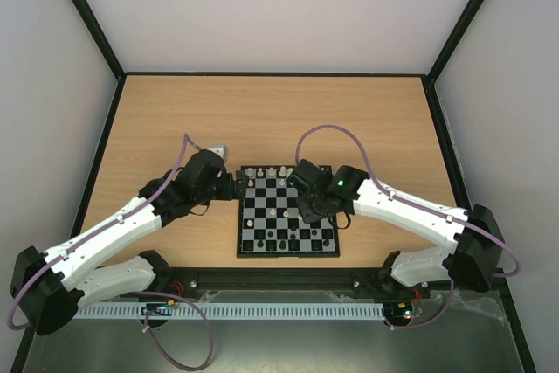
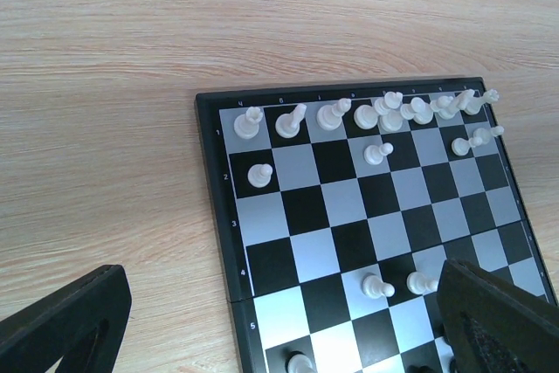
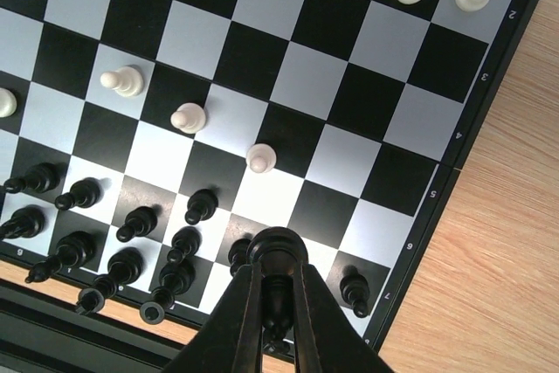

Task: Set up the chess pieces on the board
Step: Pick up the chess piece from the chessboard, then place the chess piece on the chessboard.

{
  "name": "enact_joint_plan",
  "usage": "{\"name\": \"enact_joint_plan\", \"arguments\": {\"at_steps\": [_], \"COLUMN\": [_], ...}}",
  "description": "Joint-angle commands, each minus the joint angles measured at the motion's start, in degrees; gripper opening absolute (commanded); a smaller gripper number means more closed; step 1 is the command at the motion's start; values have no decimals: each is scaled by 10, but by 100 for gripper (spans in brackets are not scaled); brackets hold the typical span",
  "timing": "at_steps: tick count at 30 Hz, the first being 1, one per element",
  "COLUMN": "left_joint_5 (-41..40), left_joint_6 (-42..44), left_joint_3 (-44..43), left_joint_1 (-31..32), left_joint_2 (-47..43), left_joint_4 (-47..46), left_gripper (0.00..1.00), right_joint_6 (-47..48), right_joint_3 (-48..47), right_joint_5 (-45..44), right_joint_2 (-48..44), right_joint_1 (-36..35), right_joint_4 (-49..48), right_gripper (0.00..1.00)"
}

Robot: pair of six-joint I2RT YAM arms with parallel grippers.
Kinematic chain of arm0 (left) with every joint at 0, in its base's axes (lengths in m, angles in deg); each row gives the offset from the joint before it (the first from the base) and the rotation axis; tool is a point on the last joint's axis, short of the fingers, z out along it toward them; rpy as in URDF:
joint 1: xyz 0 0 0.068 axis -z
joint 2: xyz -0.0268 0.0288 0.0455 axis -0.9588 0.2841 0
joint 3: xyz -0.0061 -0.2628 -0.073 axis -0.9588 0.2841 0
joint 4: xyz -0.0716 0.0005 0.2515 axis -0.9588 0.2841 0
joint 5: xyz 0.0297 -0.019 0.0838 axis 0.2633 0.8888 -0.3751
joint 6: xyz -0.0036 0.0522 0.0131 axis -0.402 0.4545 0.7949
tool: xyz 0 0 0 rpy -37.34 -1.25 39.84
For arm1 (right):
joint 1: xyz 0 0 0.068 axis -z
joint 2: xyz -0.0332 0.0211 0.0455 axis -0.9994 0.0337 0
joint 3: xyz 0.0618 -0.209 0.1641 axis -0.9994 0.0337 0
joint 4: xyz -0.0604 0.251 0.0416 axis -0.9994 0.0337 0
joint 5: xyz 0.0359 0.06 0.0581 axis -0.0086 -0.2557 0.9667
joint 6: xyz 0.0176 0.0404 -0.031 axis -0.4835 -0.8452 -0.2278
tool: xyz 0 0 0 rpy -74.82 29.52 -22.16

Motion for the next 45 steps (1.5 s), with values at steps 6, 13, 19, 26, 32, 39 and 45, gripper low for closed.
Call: {"name": "enact_joint_plan", "arguments": {"at_steps": [6,13,19,26,32,39,45], "left_joint_5": [-8,-5,-8,-10,-8,-9,-7], "left_joint_6": [-5,-5,-6,-8,-12,-11,-13], "left_joint_3": [3,3,6,13,24,24,27], "left_joint_1": [3,3,3,3,3,3,3], "left_joint_2": [4,6,-2,-1,-12,-14,-15], "left_joint_4": [-5,-8,-4,-12,-13,-9,-10], "left_gripper": [99,99,99,99,99,99,99], "right_joint_6": [12,13,10,-2,-15,-21,-36], "right_joint_3": [-1,3,6,22,31,51,55], "right_joint_5": [36,52,59,59,59,55,50], "right_joint_2": [-25,-25,-27,-33,-25,-1,19], "right_joint_1": [-1,-15,-22,-44,-67,-86,-107], "right_joint_4": [28,24,24,26,25,29,22], "right_gripper": [7,7,7,7,7,7,7]}}
